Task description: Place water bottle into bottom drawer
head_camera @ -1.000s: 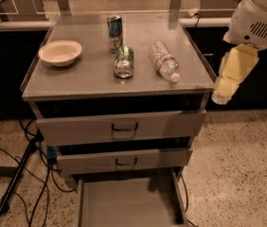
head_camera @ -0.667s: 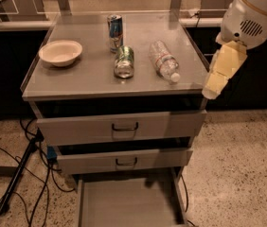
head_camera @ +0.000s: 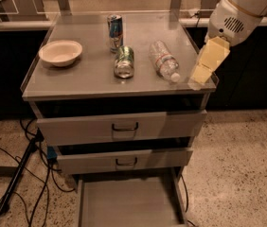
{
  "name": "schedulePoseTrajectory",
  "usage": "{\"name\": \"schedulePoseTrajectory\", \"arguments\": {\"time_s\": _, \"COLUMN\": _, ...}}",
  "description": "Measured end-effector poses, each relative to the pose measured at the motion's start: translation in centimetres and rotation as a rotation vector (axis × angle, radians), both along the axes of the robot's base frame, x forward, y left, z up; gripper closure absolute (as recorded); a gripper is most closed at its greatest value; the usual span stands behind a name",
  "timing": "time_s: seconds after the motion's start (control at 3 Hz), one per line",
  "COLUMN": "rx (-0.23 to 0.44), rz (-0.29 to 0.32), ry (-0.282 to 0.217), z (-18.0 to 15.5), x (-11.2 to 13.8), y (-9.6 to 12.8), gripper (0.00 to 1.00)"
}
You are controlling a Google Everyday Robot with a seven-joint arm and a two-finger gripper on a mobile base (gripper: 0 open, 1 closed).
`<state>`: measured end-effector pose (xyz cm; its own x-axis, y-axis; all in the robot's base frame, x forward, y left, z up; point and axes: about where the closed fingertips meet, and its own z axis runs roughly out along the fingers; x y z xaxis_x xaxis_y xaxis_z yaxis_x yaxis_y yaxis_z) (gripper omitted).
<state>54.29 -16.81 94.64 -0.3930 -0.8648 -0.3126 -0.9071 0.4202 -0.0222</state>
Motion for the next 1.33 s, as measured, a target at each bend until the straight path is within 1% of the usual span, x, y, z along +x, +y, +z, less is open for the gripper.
{"name": "schedulePoseTrajectory", "arguments": {"time_s": 0.33, "rx": 0.007, "rz": -0.018, "ry": 0.020, "z": -1.1, "x": 2.3, "y": 1.2, "gripper": 0.00}}
{"name": "schedulePoseTrajectory", "arguments": {"time_s": 0.67, "rx": 0.007, "rz": -0.018, "ry": 0.020, "z": -1.1, "x": 2.3, "y": 1.2, "gripper": 0.00}}
{"name": "schedulePoseTrajectory", "arguments": {"time_s": 1.0, "rx": 0.024, "rz": -0.020, "ry": -0.004, "z": -1.1, "x": 3.1, "y": 1.7, "gripper": 0.00}}
{"name": "schedulePoseTrajectory", "arguments": {"time_s": 1.33, "rx": 0.023, "rz": -0.037, "ry": 0.012, "z": -1.7, "x": 4.6, "y": 2.3, "gripper": 0.00}}
